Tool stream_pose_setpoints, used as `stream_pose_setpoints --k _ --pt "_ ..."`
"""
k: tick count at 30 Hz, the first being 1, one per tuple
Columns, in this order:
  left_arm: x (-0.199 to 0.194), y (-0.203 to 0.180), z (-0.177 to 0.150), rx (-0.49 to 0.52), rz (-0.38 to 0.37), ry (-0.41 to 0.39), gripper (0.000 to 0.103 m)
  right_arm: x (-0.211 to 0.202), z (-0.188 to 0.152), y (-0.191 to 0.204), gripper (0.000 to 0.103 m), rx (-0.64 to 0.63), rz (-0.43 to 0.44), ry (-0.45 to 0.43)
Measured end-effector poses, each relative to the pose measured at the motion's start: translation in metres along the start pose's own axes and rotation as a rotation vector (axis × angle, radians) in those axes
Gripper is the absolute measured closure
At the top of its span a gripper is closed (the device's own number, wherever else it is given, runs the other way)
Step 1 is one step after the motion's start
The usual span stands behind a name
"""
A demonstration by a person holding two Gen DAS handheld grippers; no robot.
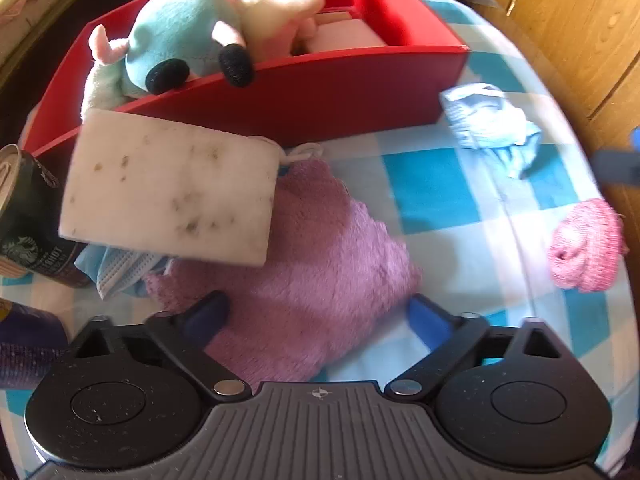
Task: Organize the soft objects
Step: 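Move the left tool back to the table and grasp the purple knit cloth, then grasp the pink knit cloth with the right tool while the left tool holds the purple cloth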
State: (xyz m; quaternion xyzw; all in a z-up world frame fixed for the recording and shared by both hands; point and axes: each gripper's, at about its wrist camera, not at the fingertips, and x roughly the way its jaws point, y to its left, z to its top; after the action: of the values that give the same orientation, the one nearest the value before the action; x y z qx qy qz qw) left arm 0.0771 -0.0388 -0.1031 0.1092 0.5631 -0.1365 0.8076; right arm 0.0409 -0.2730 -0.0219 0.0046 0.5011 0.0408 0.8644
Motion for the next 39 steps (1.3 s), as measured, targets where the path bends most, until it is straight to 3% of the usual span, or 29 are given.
stream_pose_setpoints --k 1,3,5,6,9,13,20,25,32,34,37,39 --pt "-0.006 -0.001 -0.002 0.008 -0.005 -0.003 0.031 0.004 -0.002 0.001 0.033 -0.010 0.003 0.020" --pt "-0.016 0.008 -0.007 -0.029 -0.079 -0.004 0.064 0.010 -0.008 0.004 0.033 -0.028 0.003 0.050" --pt "-0.023 0.020 -0.014 -0.092 -0.178 0.025 0.085 0.014 -0.015 0.007 0.033 -0.060 -0.001 0.075" --pt "-0.026 0.025 -0.019 -0.113 -0.194 0.030 0.087 0.015 -0.018 0.009 0.033 -0.070 -0.007 0.085" --pt "-0.032 0.028 -0.037 -0.128 -0.218 0.036 0.090 0.017 -0.026 0.009 0.033 -0.077 0.007 0.113" --pt "-0.041 0.033 -0.058 -0.191 -0.313 0.024 0.093 0.019 -0.039 0.014 0.033 -0.105 0.022 0.142" --pt "-0.068 0.039 -0.047 -0.268 -0.433 -0.067 0.094 0.028 -0.048 0.028 0.034 -0.154 0.024 0.180" --pt "-0.081 0.045 -0.040 -0.286 -0.452 -0.112 0.094 0.033 -0.050 0.030 0.034 -0.158 0.013 0.198" --pt "-0.070 0.033 -0.034 -0.263 -0.430 -0.081 0.094 0.040 -0.052 0.030 0.035 -0.145 0.023 0.213" --pt "-0.071 0.031 -0.033 -0.241 -0.414 -0.078 0.094 0.038 -0.050 0.031 0.043 -0.132 0.031 0.209" --pt "-0.065 0.023 -0.029 -0.225 -0.389 -0.056 0.094 0.033 -0.044 0.032 0.078 -0.115 0.034 0.193" --pt "-0.063 0.020 -0.028 -0.219 -0.385 -0.047 0.094 0.032 -0.043 0.032 0.083 -0.107 0.049 0.195"
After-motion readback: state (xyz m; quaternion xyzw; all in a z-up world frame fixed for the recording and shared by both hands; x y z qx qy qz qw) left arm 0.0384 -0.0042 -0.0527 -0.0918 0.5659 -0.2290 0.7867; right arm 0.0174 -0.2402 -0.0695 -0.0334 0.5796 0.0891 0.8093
